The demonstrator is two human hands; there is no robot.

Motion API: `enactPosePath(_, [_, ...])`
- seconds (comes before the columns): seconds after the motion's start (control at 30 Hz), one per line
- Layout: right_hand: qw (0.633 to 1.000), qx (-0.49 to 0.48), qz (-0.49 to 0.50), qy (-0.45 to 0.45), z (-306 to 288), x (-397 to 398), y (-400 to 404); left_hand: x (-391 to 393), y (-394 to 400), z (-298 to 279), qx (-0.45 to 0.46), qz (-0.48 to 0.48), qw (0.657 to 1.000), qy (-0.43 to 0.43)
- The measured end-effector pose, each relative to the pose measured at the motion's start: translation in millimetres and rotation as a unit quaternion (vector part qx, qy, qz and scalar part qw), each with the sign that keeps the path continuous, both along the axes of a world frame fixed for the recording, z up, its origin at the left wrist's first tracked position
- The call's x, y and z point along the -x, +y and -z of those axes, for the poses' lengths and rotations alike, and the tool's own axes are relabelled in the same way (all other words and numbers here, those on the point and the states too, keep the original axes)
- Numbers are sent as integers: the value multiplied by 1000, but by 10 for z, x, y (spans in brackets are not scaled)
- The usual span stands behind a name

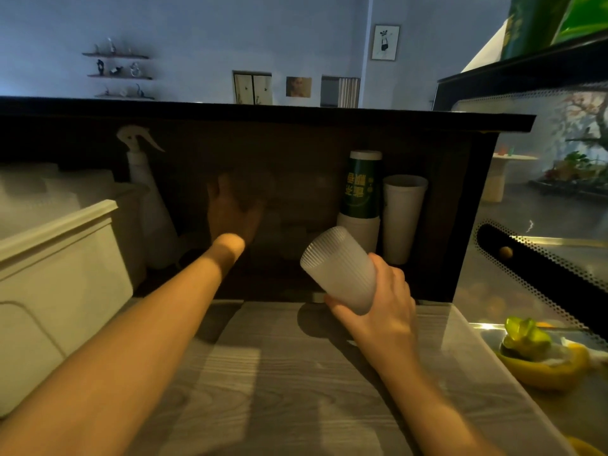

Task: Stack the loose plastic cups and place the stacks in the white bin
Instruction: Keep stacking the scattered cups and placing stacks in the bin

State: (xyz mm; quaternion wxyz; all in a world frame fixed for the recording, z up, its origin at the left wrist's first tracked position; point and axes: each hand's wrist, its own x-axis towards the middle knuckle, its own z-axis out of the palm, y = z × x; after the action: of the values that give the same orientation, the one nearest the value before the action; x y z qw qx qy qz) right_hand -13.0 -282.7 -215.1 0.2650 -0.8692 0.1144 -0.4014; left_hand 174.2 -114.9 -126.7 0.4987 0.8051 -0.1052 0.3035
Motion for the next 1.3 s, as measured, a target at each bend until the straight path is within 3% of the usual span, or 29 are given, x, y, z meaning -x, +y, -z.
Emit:
enactPosePath(0.17, [1000, 15, 6, 3, -10, 1, 8, 419, 192, 51, 94, 87, 992, 20])
enactPosePath(0.37, [999, 32, 0, 7, -9, 16, 51, 881, 423, 95, 66, 188, 980, -27])
enactPosePath(0.73, [991, 125, -53, 5, -33, 60, 208, 1208, 422, 176, 257, 239, 933, 79])
enactPosePath(0.87, [990, 133, -44, -4, -16, 42, 221, 1281, 320, 201, 243, 257, 932, 72])
enactPosePath(1.1, [995, 97, -31, -5, 2, 23, 179, 1341, 311, 221, 54, 243, 967, 53])
enactPosePath(1.3, [997, 78, -26, -12, 3, 30, 185, 1454, 231, 267, 55, 205, 977, -6])
